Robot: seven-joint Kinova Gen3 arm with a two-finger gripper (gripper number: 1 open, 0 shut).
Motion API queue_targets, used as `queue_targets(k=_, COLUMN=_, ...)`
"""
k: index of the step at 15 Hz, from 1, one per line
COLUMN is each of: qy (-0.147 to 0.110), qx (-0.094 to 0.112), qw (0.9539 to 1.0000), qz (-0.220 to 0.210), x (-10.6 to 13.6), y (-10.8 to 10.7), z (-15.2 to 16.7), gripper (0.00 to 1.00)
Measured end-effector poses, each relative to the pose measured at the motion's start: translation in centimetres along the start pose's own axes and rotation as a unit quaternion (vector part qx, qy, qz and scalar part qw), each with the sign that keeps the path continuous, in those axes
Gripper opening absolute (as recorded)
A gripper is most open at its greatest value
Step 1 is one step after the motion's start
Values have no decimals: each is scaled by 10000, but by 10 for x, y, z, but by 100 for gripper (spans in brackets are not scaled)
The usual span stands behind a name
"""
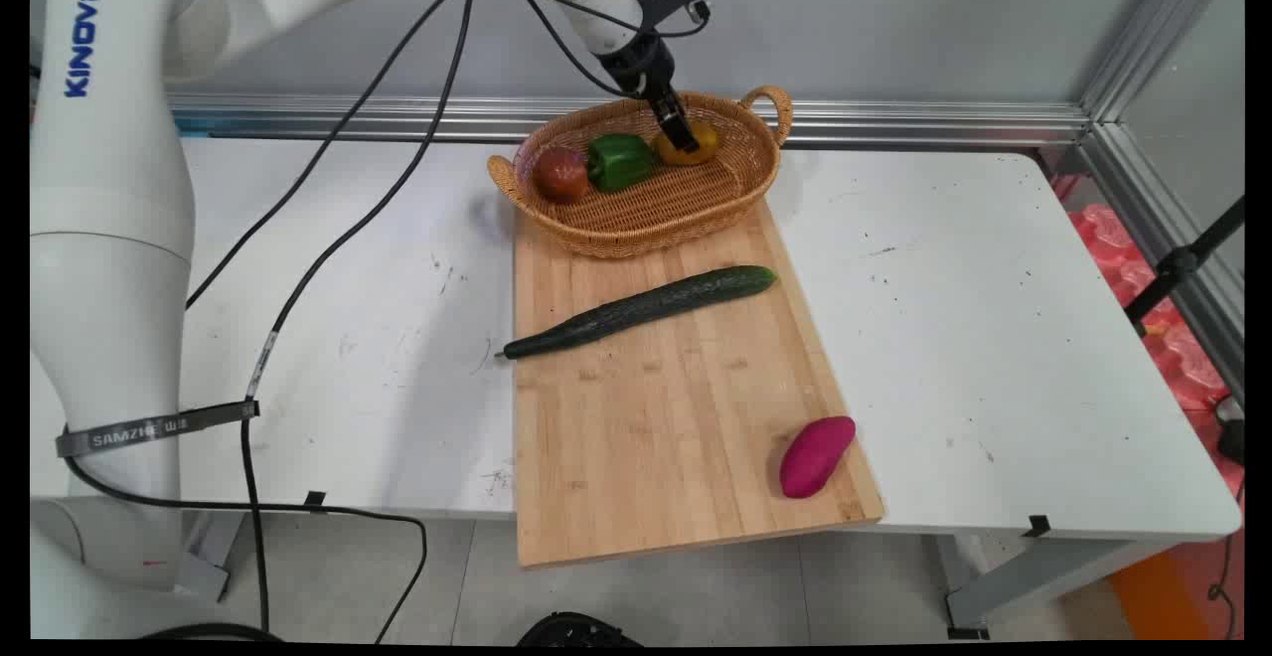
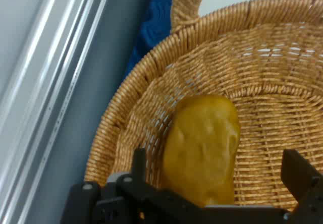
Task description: Pick up the cucumber from the cutting board
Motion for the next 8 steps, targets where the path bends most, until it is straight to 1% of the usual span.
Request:
queue_targets(k=5, qy=180, qx=115, qw=9997, qz=82, x=8, y=11, z=-34, gripper=100)
queue_targets(k=8, qy=237, qx=116, qw=9997, qz=8, x=7, y=29, z=-65, gripper=100)
